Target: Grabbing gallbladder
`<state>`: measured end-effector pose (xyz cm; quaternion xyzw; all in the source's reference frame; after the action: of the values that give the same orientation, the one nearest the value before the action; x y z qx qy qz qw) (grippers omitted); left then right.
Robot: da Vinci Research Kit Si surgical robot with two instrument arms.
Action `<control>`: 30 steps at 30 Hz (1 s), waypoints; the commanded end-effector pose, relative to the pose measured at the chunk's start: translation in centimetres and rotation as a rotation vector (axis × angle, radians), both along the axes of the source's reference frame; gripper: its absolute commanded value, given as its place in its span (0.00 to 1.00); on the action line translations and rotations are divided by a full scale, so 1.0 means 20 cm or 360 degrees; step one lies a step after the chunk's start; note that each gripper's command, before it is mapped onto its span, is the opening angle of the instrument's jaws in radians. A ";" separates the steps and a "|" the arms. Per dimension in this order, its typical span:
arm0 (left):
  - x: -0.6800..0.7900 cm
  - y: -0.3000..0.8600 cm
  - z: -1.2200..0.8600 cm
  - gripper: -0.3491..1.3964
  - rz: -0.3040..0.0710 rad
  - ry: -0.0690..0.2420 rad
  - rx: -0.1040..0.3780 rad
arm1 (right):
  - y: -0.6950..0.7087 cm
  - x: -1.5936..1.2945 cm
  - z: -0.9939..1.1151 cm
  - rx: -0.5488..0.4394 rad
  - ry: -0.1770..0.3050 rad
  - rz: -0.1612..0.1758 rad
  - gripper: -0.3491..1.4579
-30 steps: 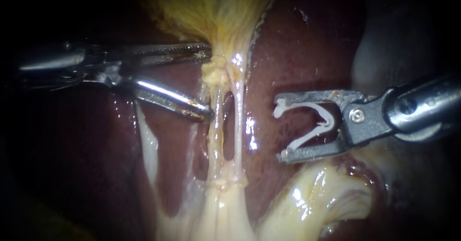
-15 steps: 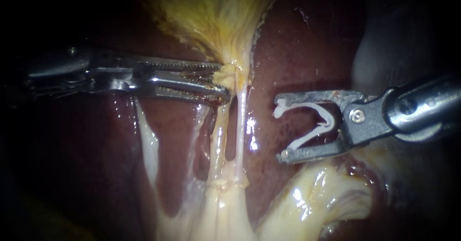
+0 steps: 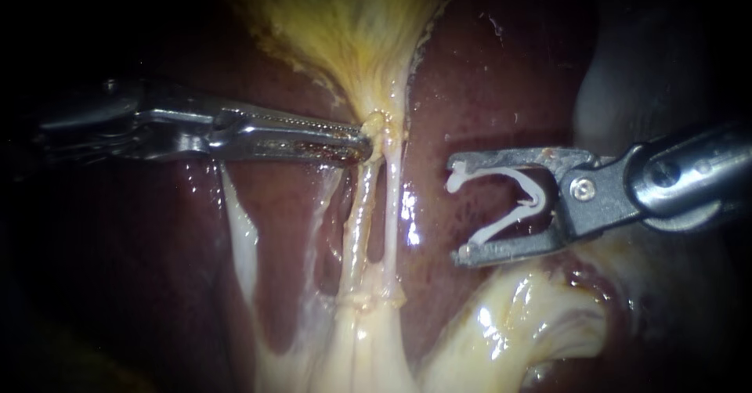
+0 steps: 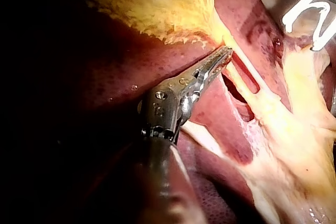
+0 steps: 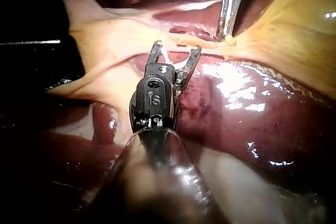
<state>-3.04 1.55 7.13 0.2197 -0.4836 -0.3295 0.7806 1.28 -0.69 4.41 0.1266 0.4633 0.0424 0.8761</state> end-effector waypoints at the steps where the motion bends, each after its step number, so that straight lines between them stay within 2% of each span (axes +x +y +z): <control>1: 0.000 0.000 -0.001 0.00 0.0002 -0.0004 0.0010 | 0.000 0.000 0.000 0.0000 0.0000 0.0000 0.47; 6: 0.005 0.000 -0.012 0.00 0.0016 0.0001 0.0037 | 0.000 0.000 0.000 0.0000 0.0000 0.0000 0.47; 14: 0.018 0.006 -0.027 0.00 -0.0020 0.0015 0.0051 | 0.000 0.000 0.000 0.0000 0.0000 0.0000 0.47; 18: 0.026 0.013 -0.034 0.00 -0.0057 0.0029 0.0053 | 0.000 0.000 0.000 0.0000 0.0000 0.0000 0.47; 20: 0.029 0.017 -0.039 0.00 -0.0097 0.0021 0.0064 | 0.000 0.000 0.000 0.0000 0.0000 0.0000 0.47; 23: 0.034 0.023 -0.045 0.00 -0.0127 0.0008 0.0040 | 0.000 0.000 0.000 0.0000 0.0000 0.0000 0.47; 30: 0.042 0.029 -0.053 0.00 -0.0160 -0.0001 0.0002 | 0.000 0.000 0.000 0.0000 0.0000 0.0000 0.47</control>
<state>-2.17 2.14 6.06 0.1959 -0.4942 -0.3689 0.7624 1.28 -0.69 4.41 0.1265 0.4633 0.0424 0.8761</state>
